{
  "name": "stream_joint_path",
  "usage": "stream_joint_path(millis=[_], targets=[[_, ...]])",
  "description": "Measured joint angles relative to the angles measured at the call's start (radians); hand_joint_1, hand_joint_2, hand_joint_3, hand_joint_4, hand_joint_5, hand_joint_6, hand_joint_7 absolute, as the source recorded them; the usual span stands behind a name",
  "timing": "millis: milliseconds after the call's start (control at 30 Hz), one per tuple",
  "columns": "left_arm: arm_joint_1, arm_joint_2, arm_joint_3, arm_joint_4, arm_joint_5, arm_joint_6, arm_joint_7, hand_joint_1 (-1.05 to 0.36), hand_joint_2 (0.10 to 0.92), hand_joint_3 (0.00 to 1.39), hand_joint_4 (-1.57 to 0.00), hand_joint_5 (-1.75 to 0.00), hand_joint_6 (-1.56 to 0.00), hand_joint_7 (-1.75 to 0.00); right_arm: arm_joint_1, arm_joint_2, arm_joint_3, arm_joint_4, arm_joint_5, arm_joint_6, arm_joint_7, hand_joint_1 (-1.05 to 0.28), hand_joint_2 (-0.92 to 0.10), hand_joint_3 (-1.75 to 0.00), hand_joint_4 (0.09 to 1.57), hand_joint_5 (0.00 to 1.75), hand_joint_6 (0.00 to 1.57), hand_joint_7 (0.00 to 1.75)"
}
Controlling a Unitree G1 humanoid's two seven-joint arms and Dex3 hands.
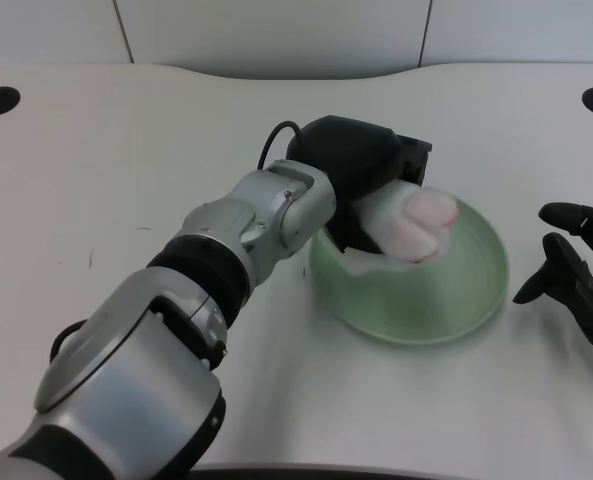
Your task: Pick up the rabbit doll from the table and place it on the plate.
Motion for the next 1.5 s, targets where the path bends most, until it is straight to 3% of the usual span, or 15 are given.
stream_joint_path(millis=[33, 67, 100, 133, 167, 233, 367, 433, 567, 800, 1000, 1233, 1367, 1500], targets=[[0.003, 0.000, 0.003, 0.002, -0.005, -0.005, -0.009, -0.39, 0.424, 1.10, -0.82, -1.75, -0.70, -1.75, 0.000, 0.000, 0.000, 0.000, 0.001, 0.000, 0.001, -0.45, -0.92, -0.28, 0.85, 1.43, 0.71, 1.19], [0.004, 0.000, 0.010, 0.004, -0.014, -0.007, -0.032, -0.54, 0.578, 0.67, -0.56, -1.57, -0.49, -1.44, 0.000, 0.000, 0.000, 0.000, 0.001, 0.000, 0.001, -0.45, -0.92, -0.27, 0.86, 1.43, 0.71, 1.18], [0.004, 0.001, 0.022, 0.009, -0.032, -0.009, -0.067, -0.61, 0.720, 0.34, -0.45, -1.49, -0.40, -1.30, 0.000, 0.000, -0.001, 0.000, 0.001, 0.001, 0.001, -0.46, -0.92, -0.27, 0.86, 1.43, 0.71, 1.18], [0.004, 0.002, 0.033, 0.013, -0.046, -0.009, -0.100, -0.62, 0.758, 0.25, -0.43, -1.47, -0.38, -1.26, 0.000, 0.000, -0.001, 0.000, 0.002, 0.002, 0.001, -0.46, -0.92, -0.27, 0.86, 1.43, 0.71, 1.18], [0.004, 0.003, 0.037, 0.017, -0.050, -0.009, -0.125, -0.72, 0.813, 0.12, -0.28, -1.23, -0.25, -1.01, 0.000, 0.000, -0.002, 0.000, 0.003, 0.005, 0.001, -0.45, -0.92, -0.27, 0.86, 1.43, 0.72, 1.18], [0.004, 0.008, 0.038, 0.023, -0.051, -0.006, -0.160, -0.82, 0.850, 0.03, -0.09, -0.97, -0.09, -0.78, 0.000, 0.000, -0.002, 0.000, 0.004, 0.008, 0.000, -0.45, -0.92, -0.27, 0.87, 1.43, 0.72, 1.17], [0.004, 0.020, 0.051, 0.023, -0.062, -0.006, -0.208, -0.93, 0.860, 0.00, 0.00, -0.42, 0.00, -0.39, 0.000, 0.000, -0.002, -0.005, 0.004, 0.010, -0.001, -0.45, -0.92, -0.27, 0.87, 1.43, 0.72, 1.17], [0.004, 0.023, 0.057, 0.022, -0.066, -0.006, -0.219, -0.97, 0.871, 0.01, 0.00, -0.22, 0.00, -0.24, 0.000, 0.001, -0.004, -0.006, 0.008, 0.013, 0.000, -0.45, -0.92, -0.26, 0.87, 1.42, 0.73, 1.15], [0.004, 0.024, 0.058, 0.021, -0.066, -0.007, -0.224, -1.02, 0.891, 0.01, 0.00, -0.03, 0.00, -0.06, 0.000, 0.003, -0.004, -0.006, 0.011, 0.014, 0.002, -0.46, -0.92, -0.26, 0.88, 1.41, 0.74, 1.13], [0.002, 0.032, 0.059, 0.017, -0.066, -0.006, -0.204, -1.05, 0.921, 0.04, 0.00, 0.00, 0.00, 0.00, 0.000, 0.003, -0.003, -0.004, 0.009, 0.014, 0.002, -0.47, -0.92, -0.27, 0.87, 1.41, 0.74, 1.13], [-0.005, 0.098, 0.101, -0.005, -0.087, -0.020, -0.192, -1.05, 0.921, 0.11, 0.00, 0.00, 0.00, 0.00, 0.000, 0.003, -0.003, -0.004, 0.007, 0.014, -0.002, -0.47, -0.92, -0.26, 0.86, 1.43, 0.74, 1.15], [0.016, 0.201, 0.238, -0.051, -0.232, -0.076, -0.223, -1.05, 0.921, 0.17, -0.05, -0.04, -0.07, -0.06, 0.000, 0.002, -0.004, 0.003, 0.005, 0.014, -0.001, -0.47, -0.92, -0.28, 0.85, 1.44, 0.73, 1.16], [0.085, 0.241, 0.355, -0.081, -0.378, -0.073, -0.374, -1.05, 0.921, 0.25, -0.04, -0.05, -0.08, -0.07, -0.002, -0.005, -0.002, 0.008, 0.000, 0.014, -0.002, -0.48, -0.92, -0.28, 0.85, 1.44, 0.73, 1.17], [0.187, 0.287, 0.464, -0.141, -0.523, -0.067, -0.502, -0.98, 0.921, 0.25, -0.15, -0.13, -0.12, -0.09, -0.004, -0.013, 0.000, 0.011, -0.003, 0.016, -0.015, -0.47, -0.92, -0.28, 0.87, 1.44, 0.75, 1.16]])
